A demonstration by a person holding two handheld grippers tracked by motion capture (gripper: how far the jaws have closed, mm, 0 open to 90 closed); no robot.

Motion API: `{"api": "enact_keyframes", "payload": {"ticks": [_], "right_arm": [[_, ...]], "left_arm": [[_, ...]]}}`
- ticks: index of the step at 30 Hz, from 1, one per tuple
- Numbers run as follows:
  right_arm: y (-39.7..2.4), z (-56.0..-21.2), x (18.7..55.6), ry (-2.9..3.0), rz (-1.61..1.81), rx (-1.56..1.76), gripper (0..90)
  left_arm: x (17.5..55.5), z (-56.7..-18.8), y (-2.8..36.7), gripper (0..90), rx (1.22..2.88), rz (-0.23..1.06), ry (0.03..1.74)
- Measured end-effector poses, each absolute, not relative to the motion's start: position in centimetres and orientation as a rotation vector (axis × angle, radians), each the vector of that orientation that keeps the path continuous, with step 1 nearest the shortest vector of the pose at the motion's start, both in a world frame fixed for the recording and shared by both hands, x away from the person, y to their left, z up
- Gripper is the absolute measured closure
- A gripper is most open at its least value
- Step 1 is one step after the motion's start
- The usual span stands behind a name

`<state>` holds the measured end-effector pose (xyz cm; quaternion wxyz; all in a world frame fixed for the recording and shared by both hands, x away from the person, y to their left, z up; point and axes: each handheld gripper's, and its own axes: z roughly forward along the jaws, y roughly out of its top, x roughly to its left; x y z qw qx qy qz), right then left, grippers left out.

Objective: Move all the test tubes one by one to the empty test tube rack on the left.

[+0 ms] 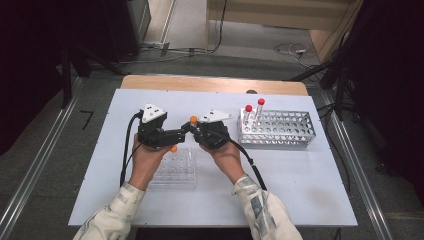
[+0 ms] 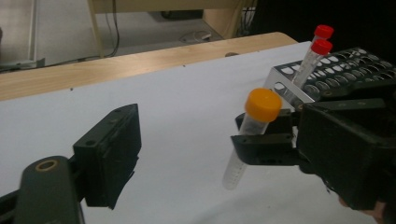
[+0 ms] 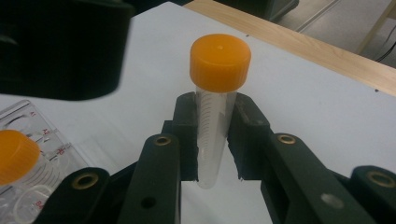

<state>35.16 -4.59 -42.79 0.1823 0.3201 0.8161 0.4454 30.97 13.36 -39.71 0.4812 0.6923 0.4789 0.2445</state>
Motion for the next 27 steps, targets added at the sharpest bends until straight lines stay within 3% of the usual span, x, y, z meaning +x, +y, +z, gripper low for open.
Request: {"api": "enact_keyframes", "payload": {"ticks": [15, 27], "right_arm": [[-3.8, -42.5, 34.5, 2.315, 1.275, 0.869, 71.4], [-3.8, -42.5, 34.5, 2.310, 1.272, 0.864, 71.4]], "left_arm": [[31.9, -40.0, 12.2, 60.6, 1.747, 0.565, 1.083], [32.0, -40.1, 11.8, 69.7, 1.772, 0.540, 1.082]]}}
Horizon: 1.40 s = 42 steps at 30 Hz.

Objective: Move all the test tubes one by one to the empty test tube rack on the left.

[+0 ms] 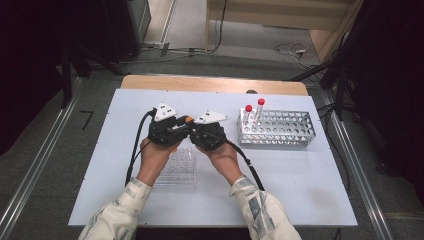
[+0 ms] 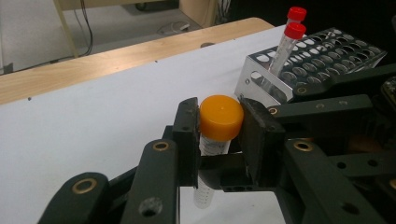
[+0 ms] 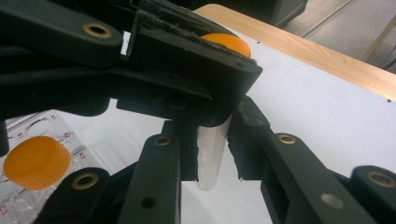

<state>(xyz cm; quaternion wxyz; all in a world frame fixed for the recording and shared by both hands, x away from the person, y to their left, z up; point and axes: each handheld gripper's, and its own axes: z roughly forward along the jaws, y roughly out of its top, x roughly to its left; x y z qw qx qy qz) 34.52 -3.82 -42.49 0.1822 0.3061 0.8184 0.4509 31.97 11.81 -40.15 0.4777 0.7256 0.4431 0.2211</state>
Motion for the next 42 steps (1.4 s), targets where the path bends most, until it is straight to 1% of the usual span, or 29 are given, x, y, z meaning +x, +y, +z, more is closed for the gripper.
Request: {"api": "enact_keyframes", "payload": {"ticks": [3, 7, 15, 26, 42], "right_arm": [[-3.9, -42.4, 34.4, 2.309, 1.276, 0.867, 70.4], [-4.1, -42.2, 34.5, 2.308, 1.291, 0.866, 61.1], [-5.1, -41.5, 34.5, 2.309, 1.309, 0.862, 47.3], [-7.4, -40.8, 34.3, 2.297, 1.323, 0.880, 43.6], [-10.4, -41.5, 34.3, 2.275, 1.322, 0.938, 43.0]], "left_arm": [[31.9, -40.0, 11.9, 70.4, 1.767, 0.544, 1.082], [31.8, -39.6, 12.1, 70.5, 1.745, 0.559, 1.083], [31.9, -38.9, 13.3, 70.5, 1.717, 0.591, 1.111], [31.4, -38.4, 14.3, 70.4, 1.695, 0.640, 1.135], [29.7, -37.5, 16.2, 70.5, 1.688, 0.662, 1.137]]}}
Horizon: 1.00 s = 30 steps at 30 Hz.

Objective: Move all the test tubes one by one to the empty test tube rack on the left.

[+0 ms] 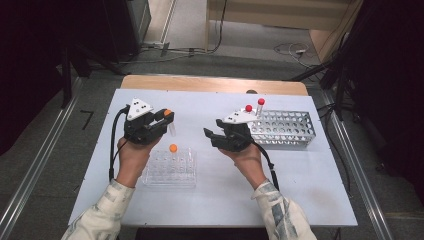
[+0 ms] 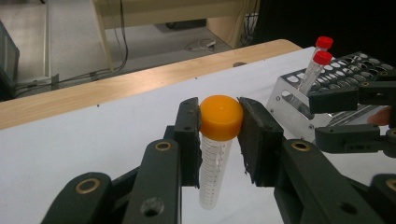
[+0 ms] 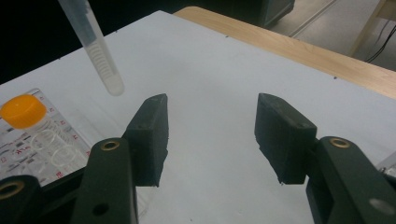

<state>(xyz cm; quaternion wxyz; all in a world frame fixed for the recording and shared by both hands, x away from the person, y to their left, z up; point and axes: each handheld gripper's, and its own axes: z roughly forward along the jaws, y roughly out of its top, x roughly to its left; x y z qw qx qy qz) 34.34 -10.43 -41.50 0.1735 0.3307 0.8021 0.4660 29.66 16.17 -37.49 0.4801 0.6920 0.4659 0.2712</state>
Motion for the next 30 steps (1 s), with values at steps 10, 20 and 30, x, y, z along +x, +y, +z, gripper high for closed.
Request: {"api": "enact_keyframes", "payload": {"ticks": [10, 20, 30], "right_arm": [[-11.7, -41.7, 34.4, 2.261, 1.321, 0.964, 42.1], [-12.5, -41.9, 34.2, 2.259, 1.320, 0.982, 41.1], [-12.7, -42.0, 34.3, 2.263, 1.318, 0.987, 37.6]], "left_arm": [[28.3, -36.8, 17.2, 70.5, 1.678, 0.682, 1.138], [25.9, -36.7, 18.0, 70.5, 1.691, 0.678, 1.116], [24.2, -37.6, 17.6, 70.5, 1.714, 0.646, 1.084]]}}
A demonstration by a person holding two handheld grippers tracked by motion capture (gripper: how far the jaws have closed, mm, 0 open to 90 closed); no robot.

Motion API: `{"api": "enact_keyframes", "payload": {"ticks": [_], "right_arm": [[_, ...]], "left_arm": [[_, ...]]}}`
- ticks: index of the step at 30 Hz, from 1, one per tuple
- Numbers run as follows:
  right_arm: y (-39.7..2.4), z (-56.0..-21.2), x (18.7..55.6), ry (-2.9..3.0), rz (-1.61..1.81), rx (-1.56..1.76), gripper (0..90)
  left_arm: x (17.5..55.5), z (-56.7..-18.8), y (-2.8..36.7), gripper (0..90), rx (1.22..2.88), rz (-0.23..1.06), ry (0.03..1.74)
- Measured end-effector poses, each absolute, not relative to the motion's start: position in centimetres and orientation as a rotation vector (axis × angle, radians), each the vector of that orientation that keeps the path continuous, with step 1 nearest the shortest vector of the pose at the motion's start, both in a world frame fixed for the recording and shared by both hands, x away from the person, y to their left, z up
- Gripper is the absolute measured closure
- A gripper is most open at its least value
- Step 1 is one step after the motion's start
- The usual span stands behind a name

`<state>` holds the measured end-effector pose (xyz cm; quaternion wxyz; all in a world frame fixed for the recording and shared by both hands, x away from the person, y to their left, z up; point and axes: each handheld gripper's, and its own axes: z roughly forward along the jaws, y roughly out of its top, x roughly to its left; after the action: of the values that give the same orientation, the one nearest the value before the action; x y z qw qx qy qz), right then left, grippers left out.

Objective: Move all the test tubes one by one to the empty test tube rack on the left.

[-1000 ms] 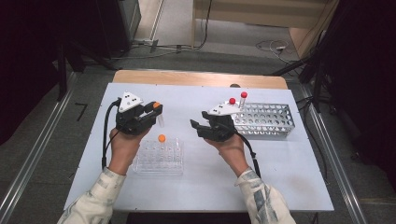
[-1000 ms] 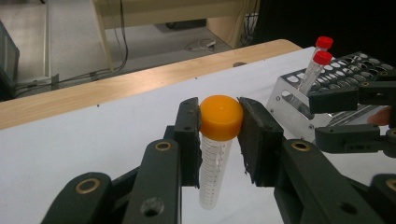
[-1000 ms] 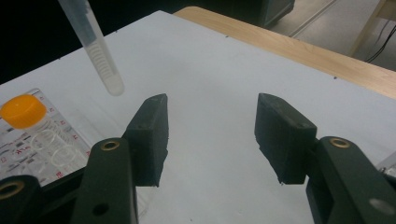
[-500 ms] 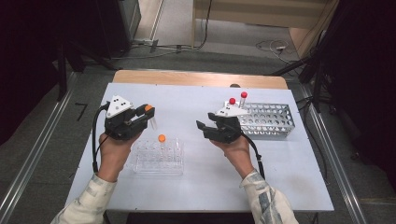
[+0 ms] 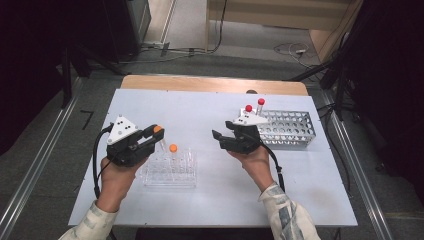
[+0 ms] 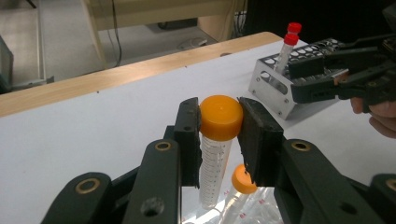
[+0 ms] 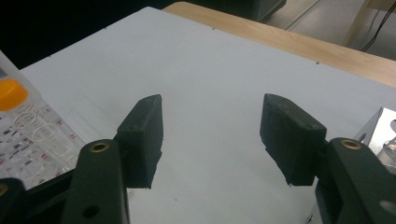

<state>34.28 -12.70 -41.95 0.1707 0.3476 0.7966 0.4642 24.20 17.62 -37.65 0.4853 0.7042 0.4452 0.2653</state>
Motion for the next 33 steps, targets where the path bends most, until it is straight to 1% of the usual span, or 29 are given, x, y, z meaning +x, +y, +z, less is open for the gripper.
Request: {"api": "enact_keyframes", "payload": {"ticks": [10, 24, 27, 30, 33], "right_arm": [[-12.9, -41.9, 34.2, 2.259, 1.318, 0.991, 37.6], [-13.2, -42.0, 34.3, 2.255, 1.312, 1.000, 37.7], [-13.2, -42.1, 34.4, 2.255, 1.312, 1.003, 37.7], [-13.2, -42.1, 34.3, 2.255, 1.310, 1.002, 37.6], [-13.3, -42.1, 34.4, 2.253, 1.310, 1.003, 37.6]], "left_arm": [[23.6, -39.1, 17.2, 70.4, 1.742, 0.643, 1.083], [23.8, -41.9, 16.9, 70.1, 1.787, 0.641, 1.101], [23.8, -42.1, 16.8, 69.0, 1.787, 0.633, 1.100], [23.8, -42.0, 16.7, 65.1, 1.789, 0.634, 1.100], [23.8, -41.9, 16.8, 64.3, 1.788, 0.637, 1.099]]}}
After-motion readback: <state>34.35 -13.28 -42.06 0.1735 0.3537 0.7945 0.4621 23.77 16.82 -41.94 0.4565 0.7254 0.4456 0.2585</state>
